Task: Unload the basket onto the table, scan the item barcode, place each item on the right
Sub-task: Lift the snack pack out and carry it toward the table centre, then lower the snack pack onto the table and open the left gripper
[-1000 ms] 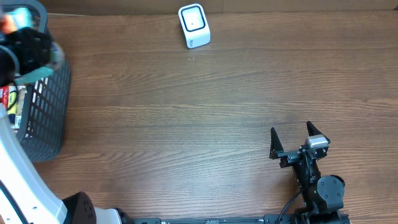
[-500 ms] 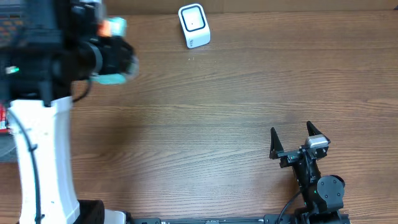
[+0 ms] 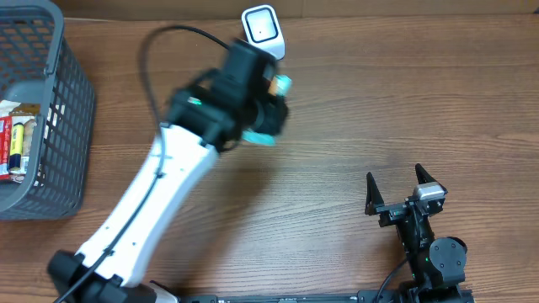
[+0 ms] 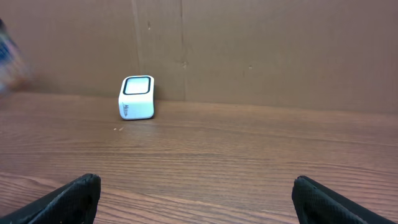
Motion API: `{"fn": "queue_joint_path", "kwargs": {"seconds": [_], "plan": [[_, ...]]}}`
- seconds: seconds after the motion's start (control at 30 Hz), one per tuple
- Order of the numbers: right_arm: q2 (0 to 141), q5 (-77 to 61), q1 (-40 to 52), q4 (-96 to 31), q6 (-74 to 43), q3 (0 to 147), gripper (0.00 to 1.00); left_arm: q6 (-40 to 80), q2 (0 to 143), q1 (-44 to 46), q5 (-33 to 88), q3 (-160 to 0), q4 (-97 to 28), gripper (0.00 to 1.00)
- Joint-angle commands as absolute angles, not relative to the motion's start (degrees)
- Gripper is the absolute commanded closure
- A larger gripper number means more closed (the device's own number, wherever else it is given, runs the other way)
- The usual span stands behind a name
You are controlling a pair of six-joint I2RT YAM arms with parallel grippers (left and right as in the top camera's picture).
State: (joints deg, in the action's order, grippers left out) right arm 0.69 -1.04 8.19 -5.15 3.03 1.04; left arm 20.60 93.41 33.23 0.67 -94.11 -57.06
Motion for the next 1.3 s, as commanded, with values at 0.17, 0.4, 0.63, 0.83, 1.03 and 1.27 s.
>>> {"fn": "queue_joint_path", "kwargs": {"seconds": [0.17,0.4,0.63,0.83,1.03,1.27], "plan": [[0.2,-0.5,7.8,-4.8,3.3,0.4,0.0,26.5,104.9,44.7,-5.0,-91.5,-48.8,0.73],[0.2,-0.5,7.8,-4.8,3.3,0.4,0.0,29.8,112.4,48.6,-4.8,-91.5,-42.5,0.72],[0.2,-0.5,7.8,-4.8,3.3,0.4,0.0,41.1,116.2,49.6,-4.7,-91.5,-40.8,0.74],[0.2,-0.5,7.8,-4.8,3.3,0.4,0.0,41.6,119.5,51.4,-4.4,-91.5,-38.0,0.74],[0.2,-0.5,7.8,-4.8,3.3,0.4,0.0,40.2,120.5,52.7,-4.5,-91.5,-37.3,0.62],[0.2,-0.5,7.8,-4.8,3.3,0.4,0.0,37.2,119.8,52.9,-4.5,-92.4,-37.5,0.01]]}}
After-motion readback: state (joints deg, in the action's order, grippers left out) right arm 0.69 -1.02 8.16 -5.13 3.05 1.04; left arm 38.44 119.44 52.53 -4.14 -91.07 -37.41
